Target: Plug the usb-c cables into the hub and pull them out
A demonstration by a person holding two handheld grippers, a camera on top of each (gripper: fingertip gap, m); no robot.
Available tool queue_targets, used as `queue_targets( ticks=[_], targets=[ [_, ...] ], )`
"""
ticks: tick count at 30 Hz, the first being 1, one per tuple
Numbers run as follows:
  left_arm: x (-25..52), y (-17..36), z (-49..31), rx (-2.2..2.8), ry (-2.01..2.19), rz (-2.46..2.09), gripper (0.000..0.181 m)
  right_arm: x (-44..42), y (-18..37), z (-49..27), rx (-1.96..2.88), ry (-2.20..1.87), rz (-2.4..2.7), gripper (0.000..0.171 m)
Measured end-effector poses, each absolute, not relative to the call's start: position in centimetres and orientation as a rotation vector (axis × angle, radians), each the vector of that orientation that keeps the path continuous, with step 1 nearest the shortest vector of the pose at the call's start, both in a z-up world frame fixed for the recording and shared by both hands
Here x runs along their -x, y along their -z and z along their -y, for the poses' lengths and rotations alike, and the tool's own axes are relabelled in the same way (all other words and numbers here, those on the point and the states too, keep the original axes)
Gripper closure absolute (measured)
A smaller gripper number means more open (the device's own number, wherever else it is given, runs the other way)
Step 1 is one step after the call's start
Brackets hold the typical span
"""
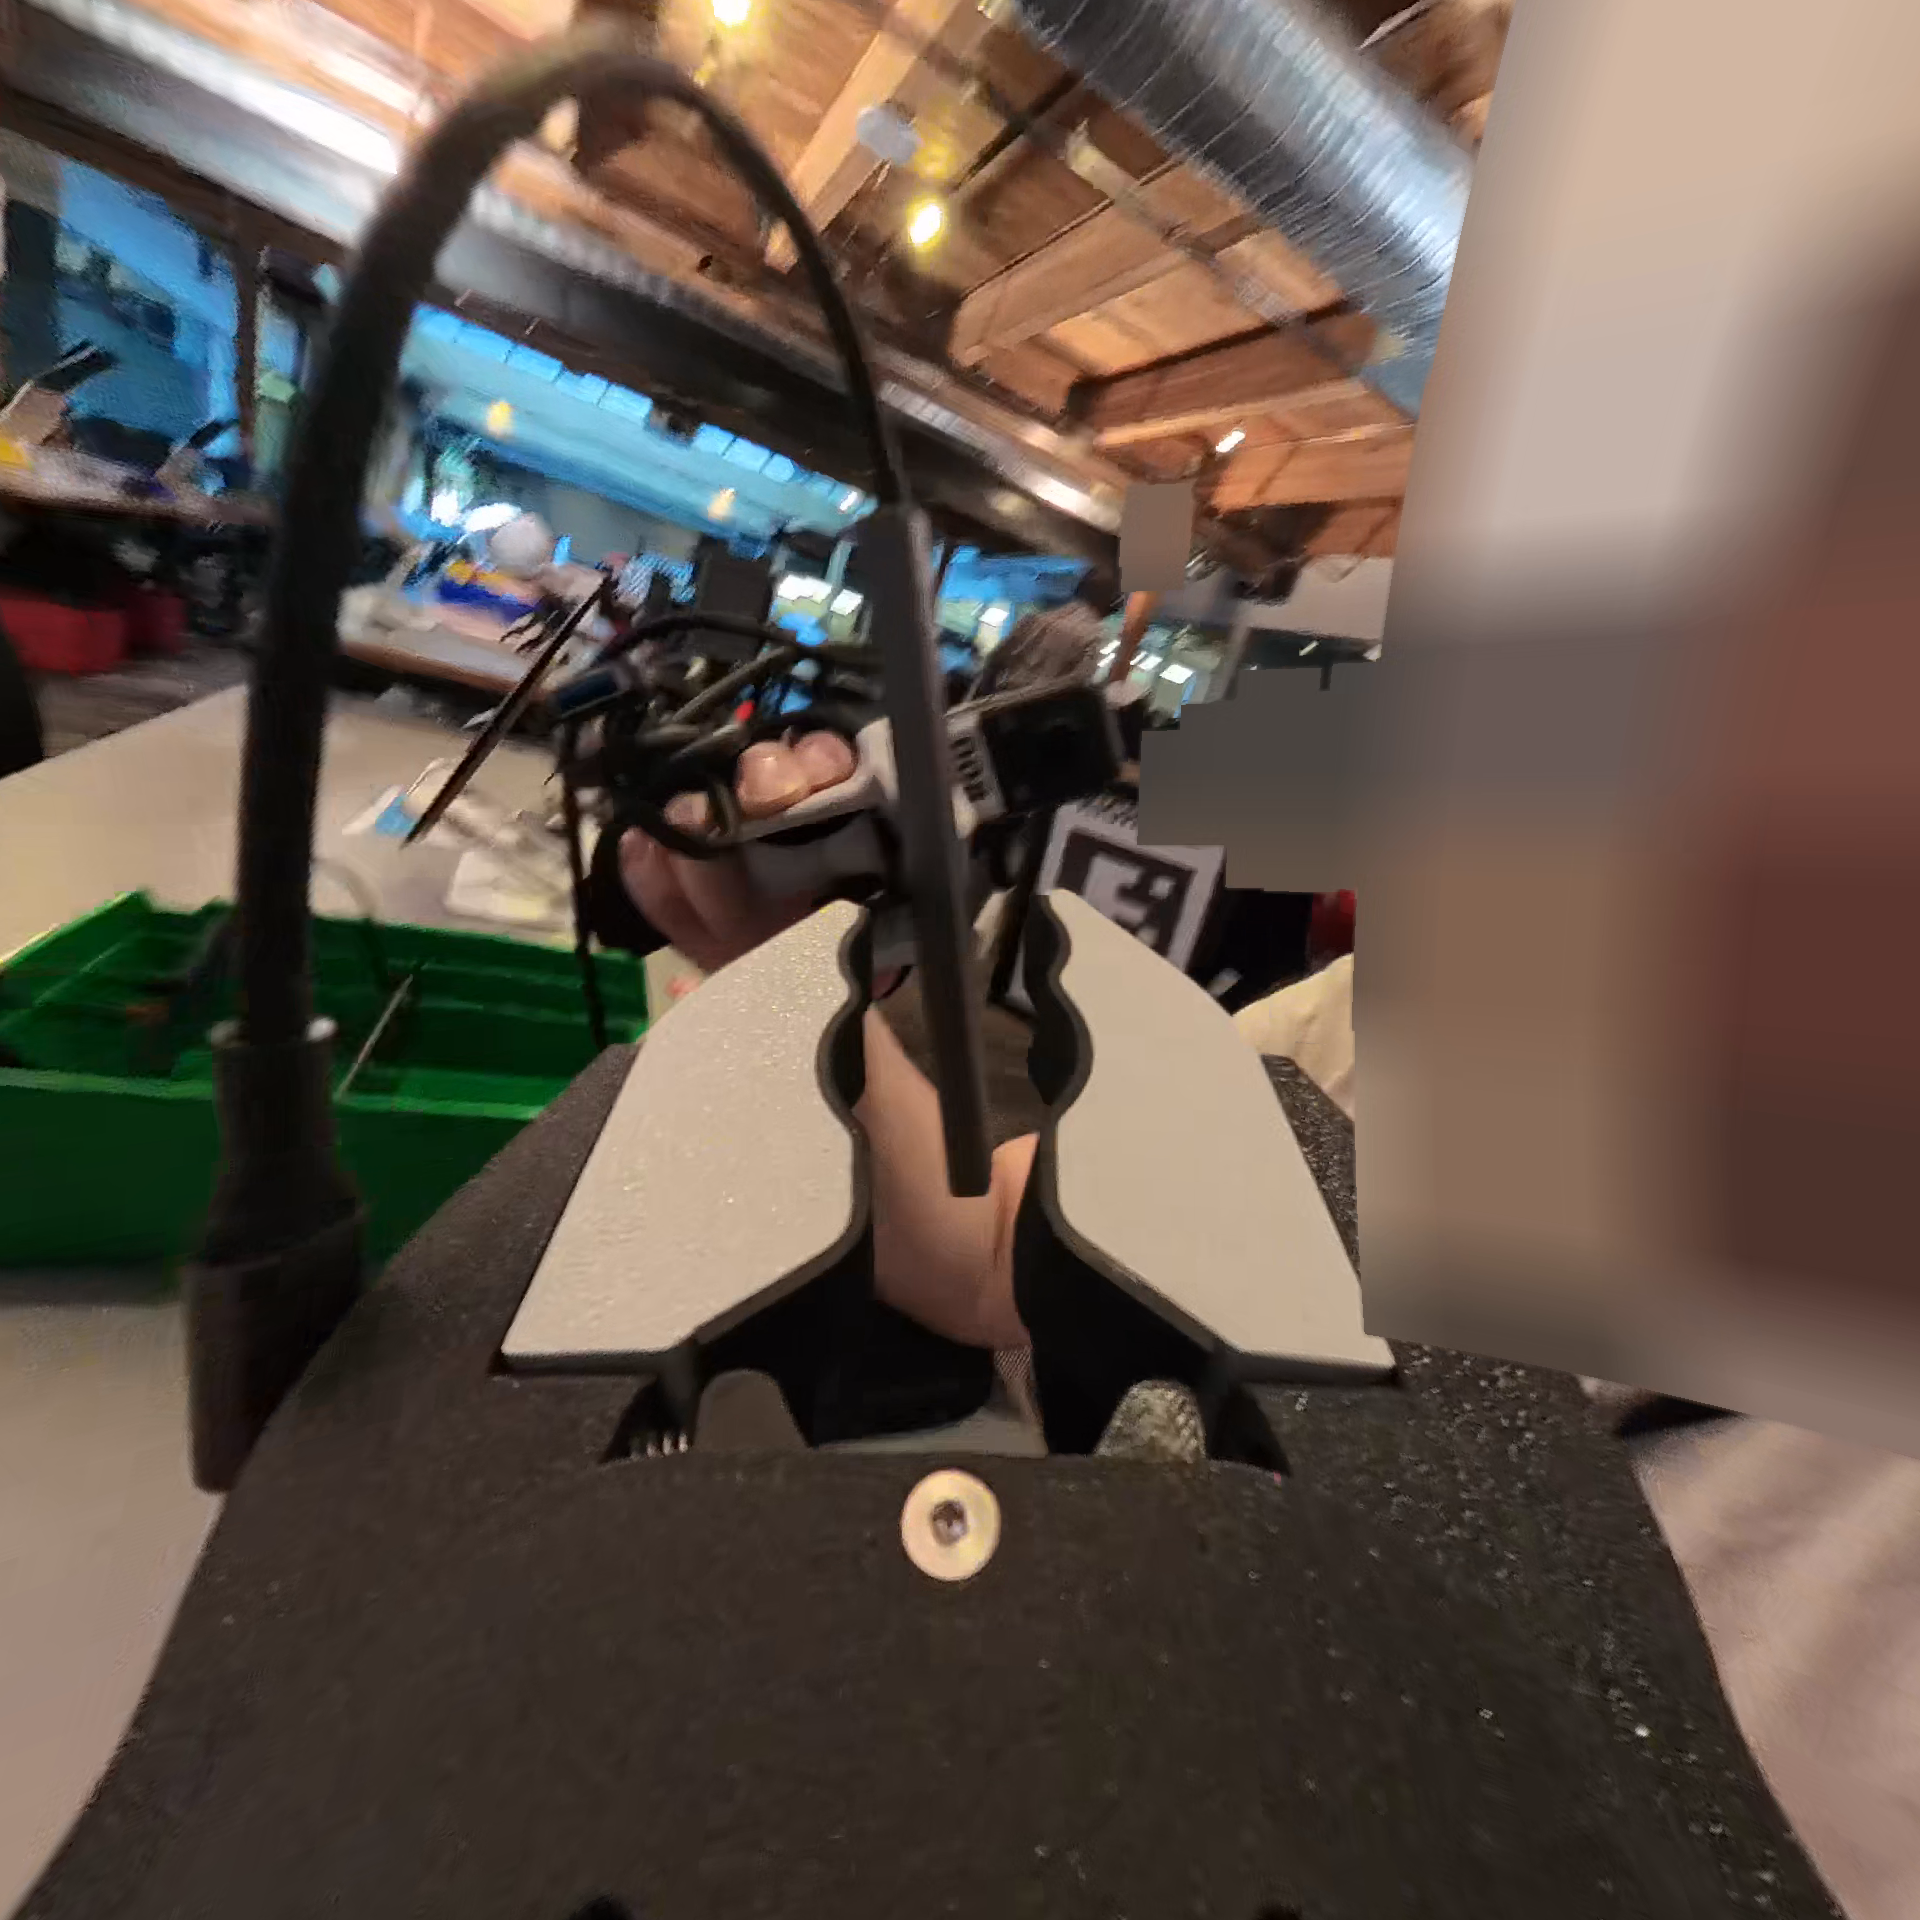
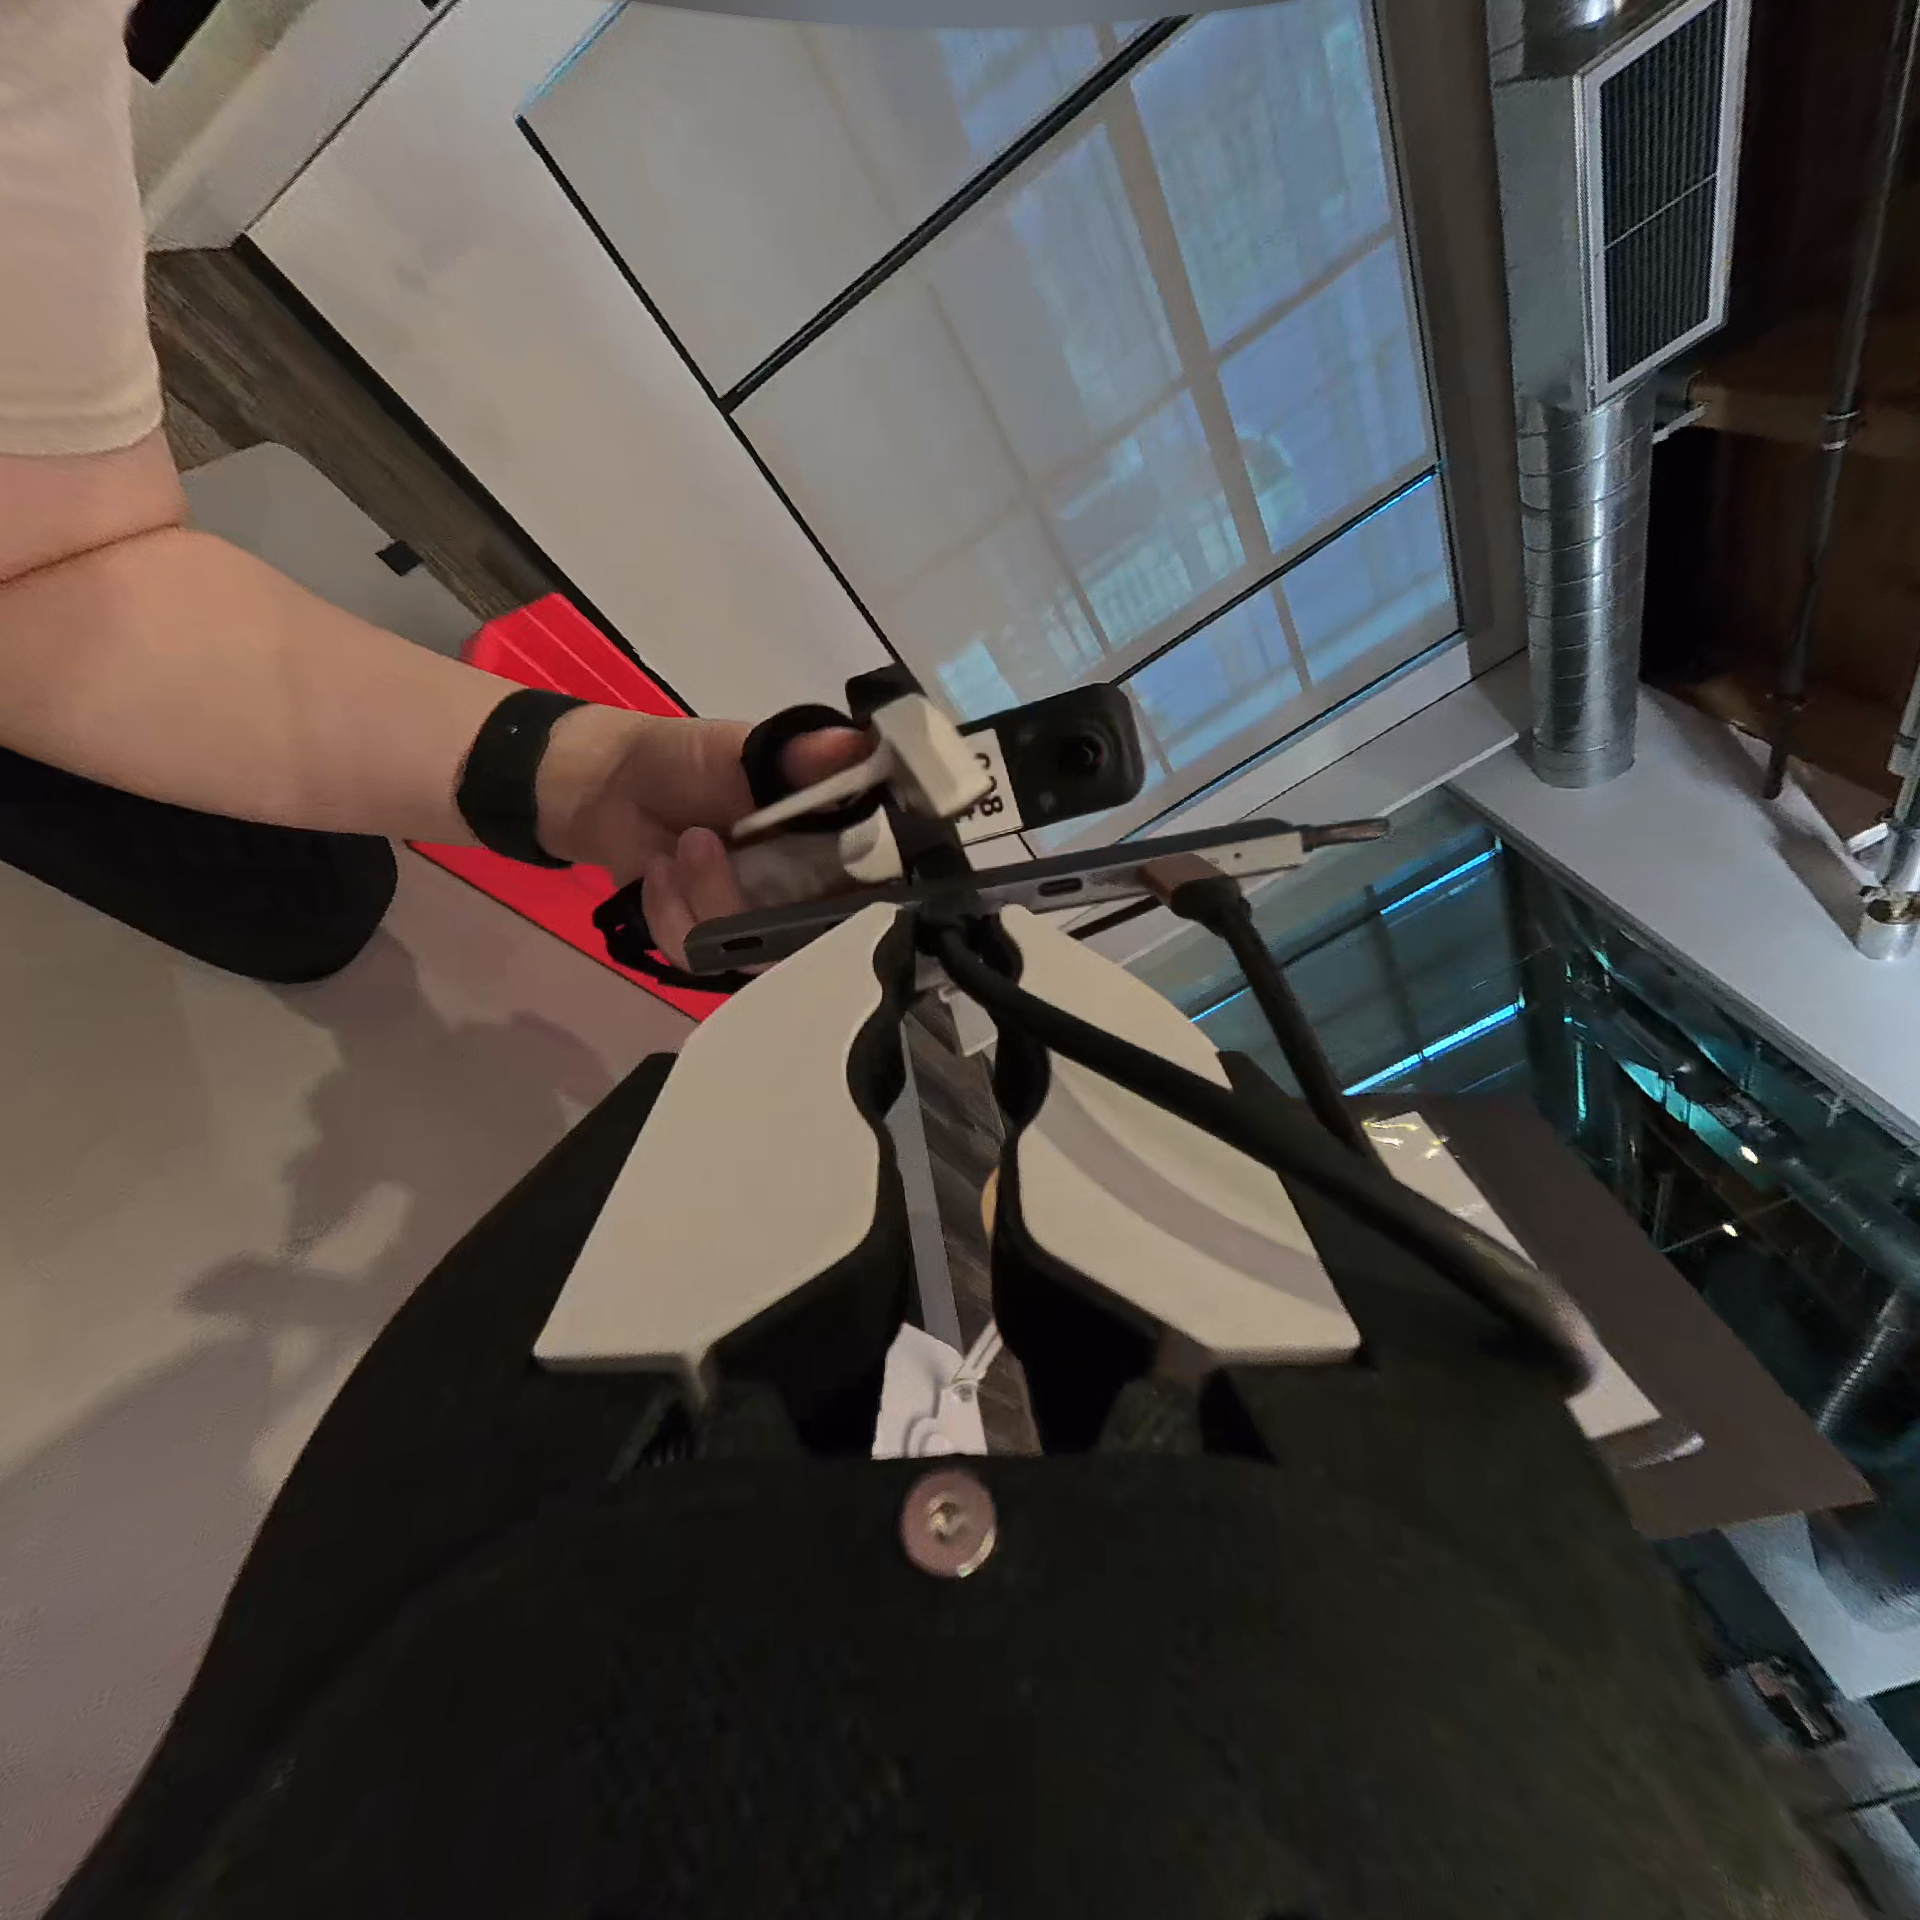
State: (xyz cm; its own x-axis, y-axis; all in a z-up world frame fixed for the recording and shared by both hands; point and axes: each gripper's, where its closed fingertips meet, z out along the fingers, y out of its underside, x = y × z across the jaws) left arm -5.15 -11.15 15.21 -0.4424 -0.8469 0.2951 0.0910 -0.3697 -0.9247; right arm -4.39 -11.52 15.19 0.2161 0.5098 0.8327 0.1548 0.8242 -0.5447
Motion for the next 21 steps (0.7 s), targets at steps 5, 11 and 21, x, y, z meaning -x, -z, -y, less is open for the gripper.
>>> queue_targets(
  ticks=[5, 11, 21],
  targets=[
    [4.62, -14.49, 11.56, 1.125, 1.834, -1.258, 0.162, 4.81, -14.89, 11.38, 0.581, -0.316, 1.349, 0.158],
    [4.99, -14.89, 11.19, 1.134, 1.846, -1.227, 0.171, 4.84, -14.75, 11.42, 0.583, -0.331, 1.353, 0.158],
    [4.79, -14.88, 10.76, 1.158, 1.915, -1.173, 0.171, 4.68, -14.62, 11.05, 0.573, -0.292, 1.337, 0.158]
  ],
)
